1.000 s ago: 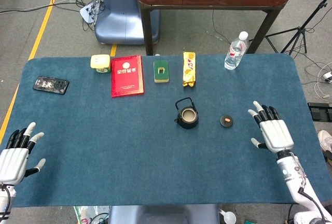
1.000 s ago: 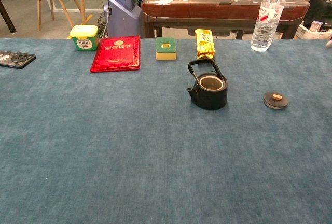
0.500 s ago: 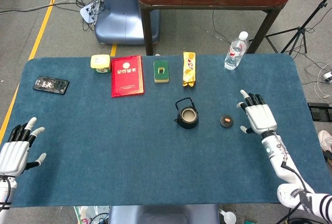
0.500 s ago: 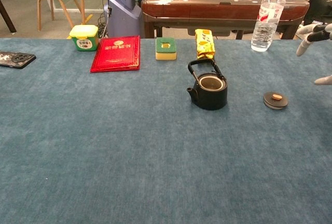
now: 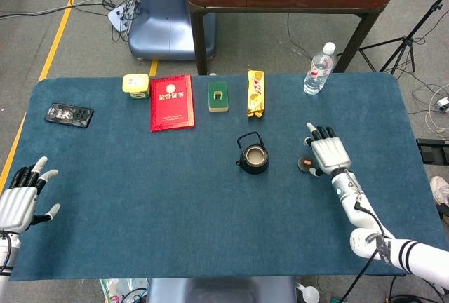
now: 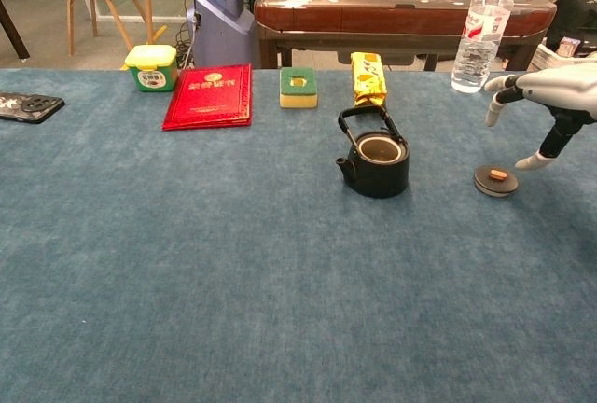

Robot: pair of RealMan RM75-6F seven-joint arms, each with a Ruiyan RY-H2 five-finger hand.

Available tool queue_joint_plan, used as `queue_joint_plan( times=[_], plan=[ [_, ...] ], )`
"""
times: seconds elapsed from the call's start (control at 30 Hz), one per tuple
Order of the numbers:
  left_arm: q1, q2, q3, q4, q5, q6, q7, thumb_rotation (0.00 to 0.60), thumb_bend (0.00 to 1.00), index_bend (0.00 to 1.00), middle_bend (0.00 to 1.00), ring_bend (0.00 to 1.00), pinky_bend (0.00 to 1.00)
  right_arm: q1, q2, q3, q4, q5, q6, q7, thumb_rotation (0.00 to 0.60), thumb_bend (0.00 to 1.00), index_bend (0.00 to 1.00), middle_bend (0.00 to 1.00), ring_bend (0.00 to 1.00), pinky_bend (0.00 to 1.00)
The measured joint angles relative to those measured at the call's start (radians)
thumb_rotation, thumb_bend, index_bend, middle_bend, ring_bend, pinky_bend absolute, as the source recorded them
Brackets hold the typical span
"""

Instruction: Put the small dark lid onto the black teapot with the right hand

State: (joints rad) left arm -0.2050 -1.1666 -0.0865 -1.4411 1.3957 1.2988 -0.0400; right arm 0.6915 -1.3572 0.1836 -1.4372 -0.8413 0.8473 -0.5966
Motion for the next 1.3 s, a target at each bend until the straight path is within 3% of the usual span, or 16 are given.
queue_joint_plan(
  times=[0.3, 0.63, 1.3],
  plan=[
    [-0.003, -0.008, 0.004, 0.016, 0.000, -0.001, -0.011, 0.600, 0.26, 0.20, 0.00, 0.00, 0.00, 0.020, -0.012, -0.036, 0.008, 0.042, 0.011, -0.026, 0.600, 0.21, 0.29, 0.00, 0.00, 0.00],
    [0.001, -0.010, 0.008, 0.010, 0.000, 0.011, 0.002, 0.600, 0.26, 0.20, 0.00, 0.00, 0.00, 0.042, -0.061, -0.066, 0.088, 0.056, -0.024, -0.005, 0.600, 0.21, 0.29, 0.00, 0.00, 0.00],
    [-0.007, -0.017, 0.010, 0.039, -0.004, -0.003, -0.023, 0.600, 0.26, 0.20, 0.00, 0.00, 0.00, 0.067, -0.090, -0.096, 0.138, 0.087, -0.045, 0.010, 0.600, 0.21, 0.29, 0.00, 0.00, 0.00]
  ],
)
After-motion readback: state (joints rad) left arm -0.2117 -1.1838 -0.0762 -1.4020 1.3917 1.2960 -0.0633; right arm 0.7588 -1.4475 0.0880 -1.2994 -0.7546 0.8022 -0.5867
